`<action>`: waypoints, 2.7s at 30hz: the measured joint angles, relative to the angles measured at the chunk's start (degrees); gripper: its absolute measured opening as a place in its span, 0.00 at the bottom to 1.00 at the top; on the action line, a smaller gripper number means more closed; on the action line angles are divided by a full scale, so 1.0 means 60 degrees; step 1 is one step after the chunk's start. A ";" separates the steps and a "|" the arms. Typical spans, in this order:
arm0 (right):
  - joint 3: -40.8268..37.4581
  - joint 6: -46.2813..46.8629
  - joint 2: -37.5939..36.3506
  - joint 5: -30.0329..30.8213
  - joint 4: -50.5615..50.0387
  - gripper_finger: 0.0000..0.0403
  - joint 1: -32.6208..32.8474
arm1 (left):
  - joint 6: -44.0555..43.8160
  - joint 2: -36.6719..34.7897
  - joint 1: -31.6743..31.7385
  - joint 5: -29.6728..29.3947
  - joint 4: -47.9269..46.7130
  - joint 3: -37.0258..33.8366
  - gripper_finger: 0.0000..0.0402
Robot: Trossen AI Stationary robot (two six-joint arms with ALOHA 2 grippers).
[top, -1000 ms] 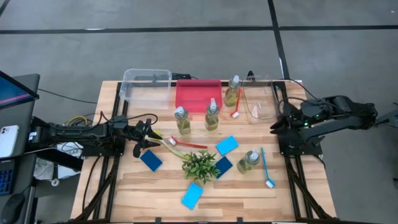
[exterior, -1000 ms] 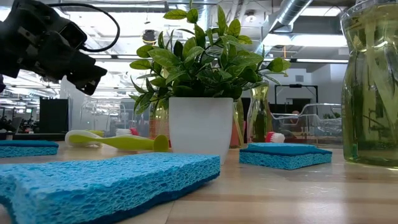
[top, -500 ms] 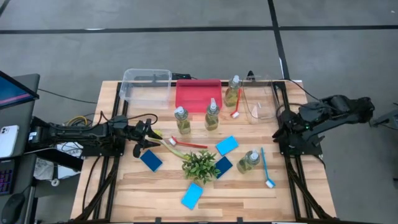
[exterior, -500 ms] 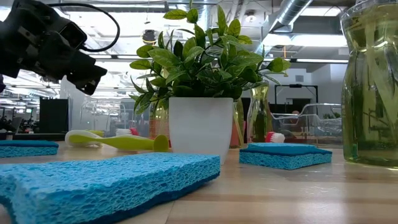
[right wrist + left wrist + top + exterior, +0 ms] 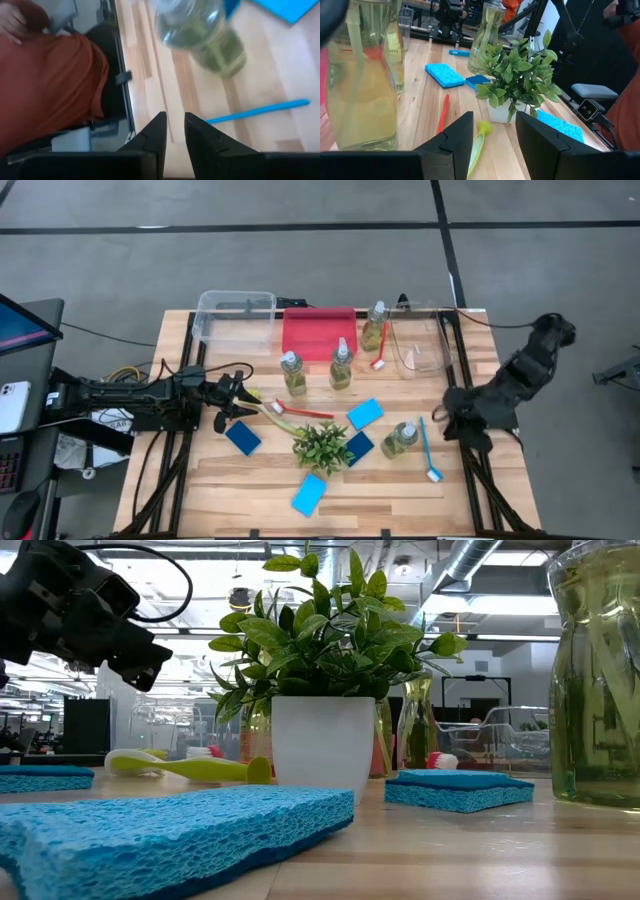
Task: Pick & Place Kitchen Sink Supplies
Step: Put the yellow dishwashing liquid into the white bin
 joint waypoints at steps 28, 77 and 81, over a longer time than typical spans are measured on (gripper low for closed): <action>-0.0004 0.1582 0.1575 0.7585 -0.1690 0.15 0.5759 | 0.0000 -0.0004 0.0002 0.0000 0.0066 0.0004 0.37; 0.0000 0.0884 0.2679 0.8116 -0.0850 0.62 0.3168 | -0.0003 -0.0002 0.0003 -0.0001 0.0364 0.0004 0.37; 0.0000 0.0253 0.2668 0.8353 -0.0309 0.62 0.3009 | 0.0000 -0.0004 0.0004 0.0000 0.0368 0.0004 0.37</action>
